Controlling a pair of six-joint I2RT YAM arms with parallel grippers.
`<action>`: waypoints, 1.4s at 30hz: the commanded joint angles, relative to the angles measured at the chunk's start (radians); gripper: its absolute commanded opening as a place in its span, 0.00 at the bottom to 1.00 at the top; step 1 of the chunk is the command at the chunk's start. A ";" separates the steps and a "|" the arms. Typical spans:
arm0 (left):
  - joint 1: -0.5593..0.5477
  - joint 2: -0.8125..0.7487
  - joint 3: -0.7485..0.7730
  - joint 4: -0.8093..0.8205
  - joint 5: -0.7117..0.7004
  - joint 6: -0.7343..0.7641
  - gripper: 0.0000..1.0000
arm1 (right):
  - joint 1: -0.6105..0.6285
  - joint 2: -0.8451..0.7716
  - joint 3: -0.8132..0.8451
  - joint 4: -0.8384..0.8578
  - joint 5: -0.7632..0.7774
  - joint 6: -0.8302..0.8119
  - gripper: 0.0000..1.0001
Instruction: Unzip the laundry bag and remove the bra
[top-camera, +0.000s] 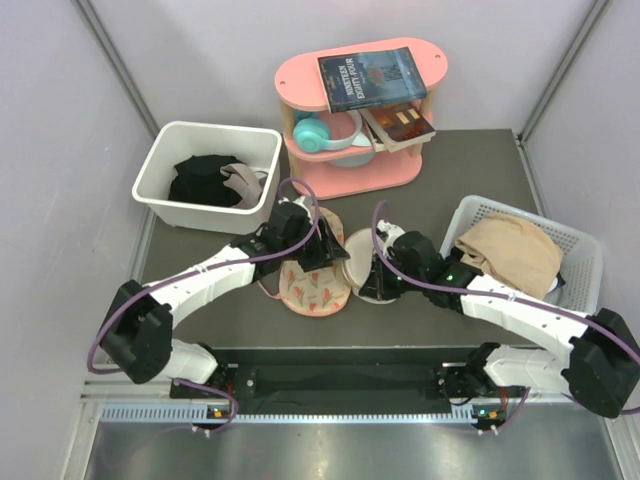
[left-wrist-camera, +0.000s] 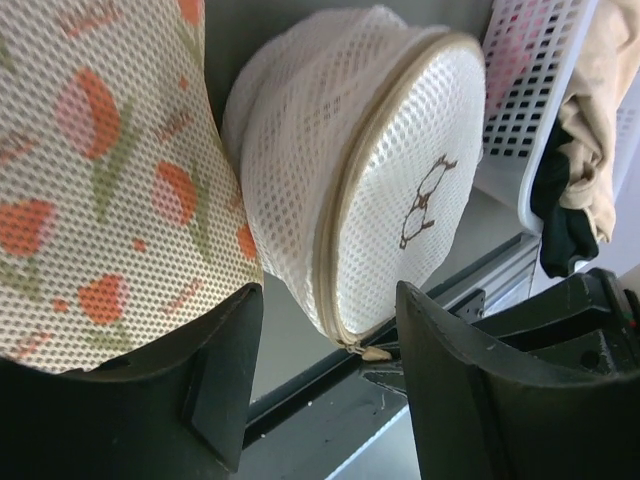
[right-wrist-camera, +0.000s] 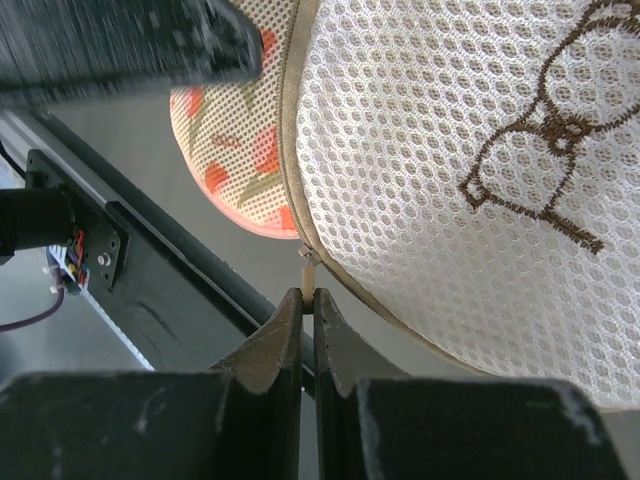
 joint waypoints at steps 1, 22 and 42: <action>-0.049 -0.006 -0.026 0.060 -0.004 -0.065 0.60 | 0.004 0.025 0.050 0.076 -0.039 -0.007 0.00; -0.069 0.103 0.055 0.054 -0.039 -0.045 0.00 | 0.004 0.005 0.047 0.028 -0.025 -0.013 0.00; -0.001 0.029 0.020 0.029 -0.050 -0.016 0.00 | 0.002 -0.101 0.013 -0.090 0.076 -0.009 0.00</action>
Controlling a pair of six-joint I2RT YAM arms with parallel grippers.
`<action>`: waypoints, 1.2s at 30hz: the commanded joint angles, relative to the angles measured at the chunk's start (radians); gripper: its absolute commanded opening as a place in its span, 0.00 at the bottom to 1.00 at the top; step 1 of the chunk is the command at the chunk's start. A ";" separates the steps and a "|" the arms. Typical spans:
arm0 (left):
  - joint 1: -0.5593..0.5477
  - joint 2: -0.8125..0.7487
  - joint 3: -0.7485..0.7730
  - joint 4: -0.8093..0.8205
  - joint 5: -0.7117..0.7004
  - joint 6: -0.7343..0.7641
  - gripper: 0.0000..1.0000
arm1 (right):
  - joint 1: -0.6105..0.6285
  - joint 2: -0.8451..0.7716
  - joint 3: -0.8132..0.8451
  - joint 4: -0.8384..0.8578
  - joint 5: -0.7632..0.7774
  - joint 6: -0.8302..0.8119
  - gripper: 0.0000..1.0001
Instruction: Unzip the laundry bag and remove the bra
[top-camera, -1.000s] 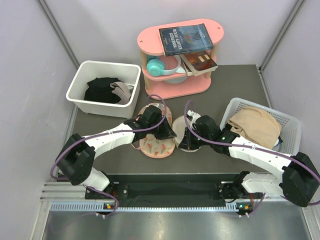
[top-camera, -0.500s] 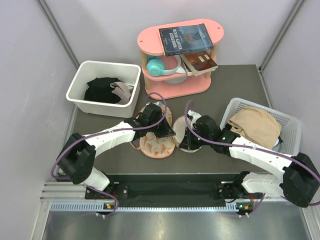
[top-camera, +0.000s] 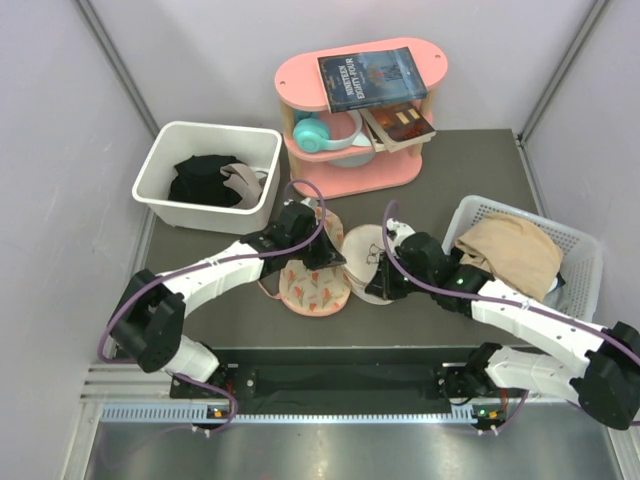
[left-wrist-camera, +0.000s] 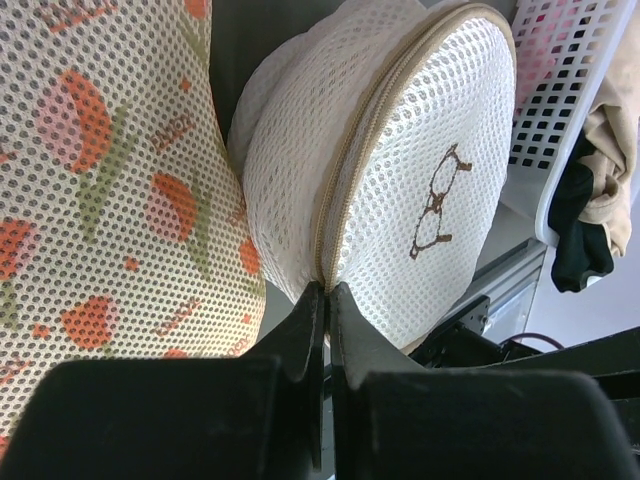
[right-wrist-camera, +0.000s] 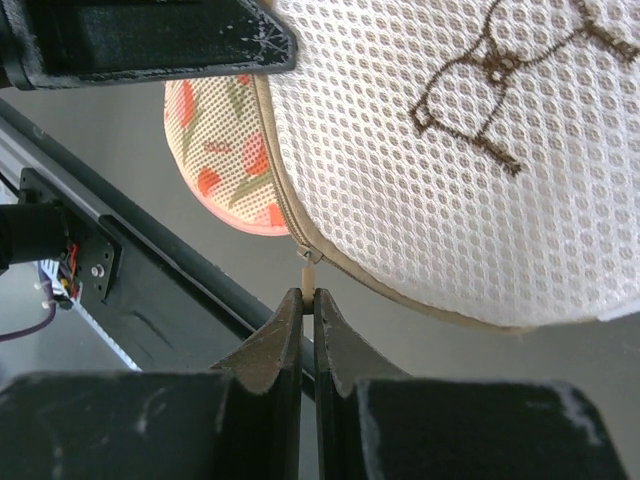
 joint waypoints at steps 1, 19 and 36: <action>0.013 -0.049 0.001 0.013 -0.039 0.018 0.00 | 0.002 -0.030 0.011 -0.039 0.024 -0.007 0.00; 0.018 -0.075 -0.021 0.015 -0.047 0.010 0.00 | -0.013 -0.071 -0.007 -0.065 0.053 0.003 0.00; 0.019 -0.068 -0.016 0.015 -0.052 0.015 0.00 | -0.066 -0.082 -0.019 -0.109 0.067 -0.007 0.00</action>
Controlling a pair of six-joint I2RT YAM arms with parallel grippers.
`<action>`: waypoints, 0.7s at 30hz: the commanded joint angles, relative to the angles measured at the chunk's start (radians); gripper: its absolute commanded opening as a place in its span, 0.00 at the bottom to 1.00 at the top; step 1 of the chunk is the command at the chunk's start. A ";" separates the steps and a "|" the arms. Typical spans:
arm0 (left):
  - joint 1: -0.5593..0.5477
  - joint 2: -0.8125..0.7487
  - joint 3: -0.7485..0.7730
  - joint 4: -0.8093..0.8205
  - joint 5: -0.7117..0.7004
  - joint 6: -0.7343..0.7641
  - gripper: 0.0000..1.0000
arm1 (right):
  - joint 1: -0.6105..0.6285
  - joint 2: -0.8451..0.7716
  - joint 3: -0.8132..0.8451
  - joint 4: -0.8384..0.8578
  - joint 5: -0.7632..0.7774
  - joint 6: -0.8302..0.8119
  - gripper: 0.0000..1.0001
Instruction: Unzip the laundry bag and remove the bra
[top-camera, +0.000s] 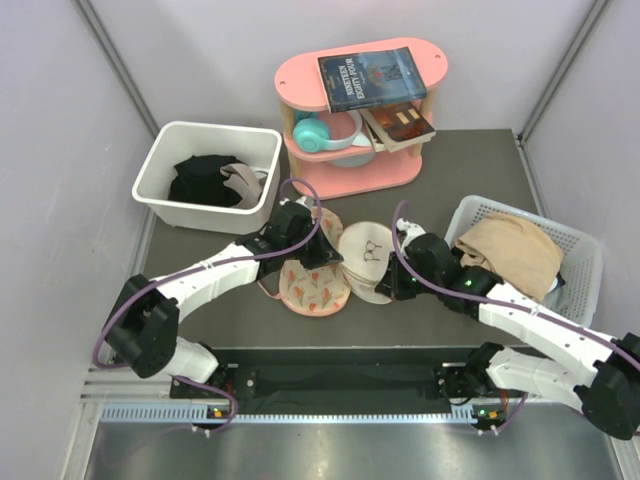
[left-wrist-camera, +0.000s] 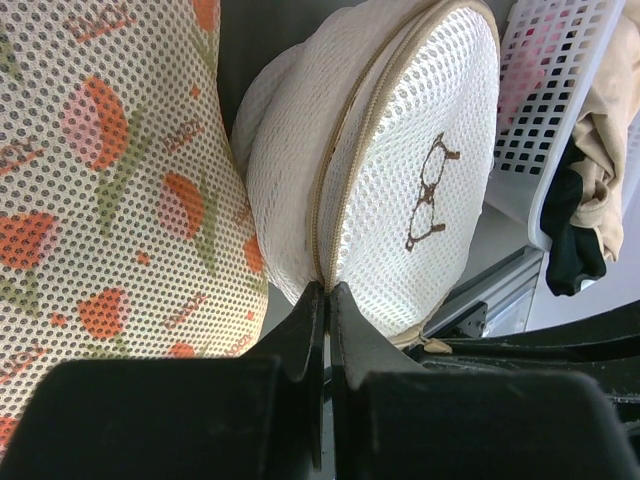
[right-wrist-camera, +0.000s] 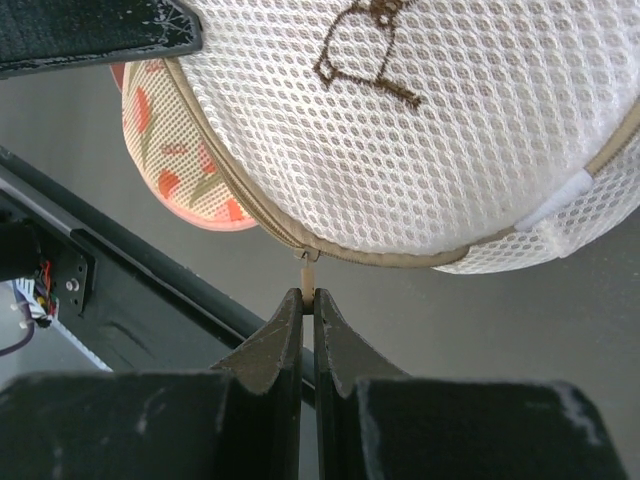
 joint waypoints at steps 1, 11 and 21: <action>0.012 -0.031 -0.003 0.018 -0.034 0.014 0.00 | -0.030 -0.027 -0.014 -0.029 0.015 -0.007 0.00; 0.018 -0.028 -0.004 0.018 -0.029 0.017 0.00 | -0.140 -0.071 -0.043 -0.048 -0.028 -0.036 0.00; 0.024 -0.028 -0.007 0.015 -0.025 0.023 0.00 | -0.258 -0.090 -0.046 -0.072 -0.063 -0.094 0.00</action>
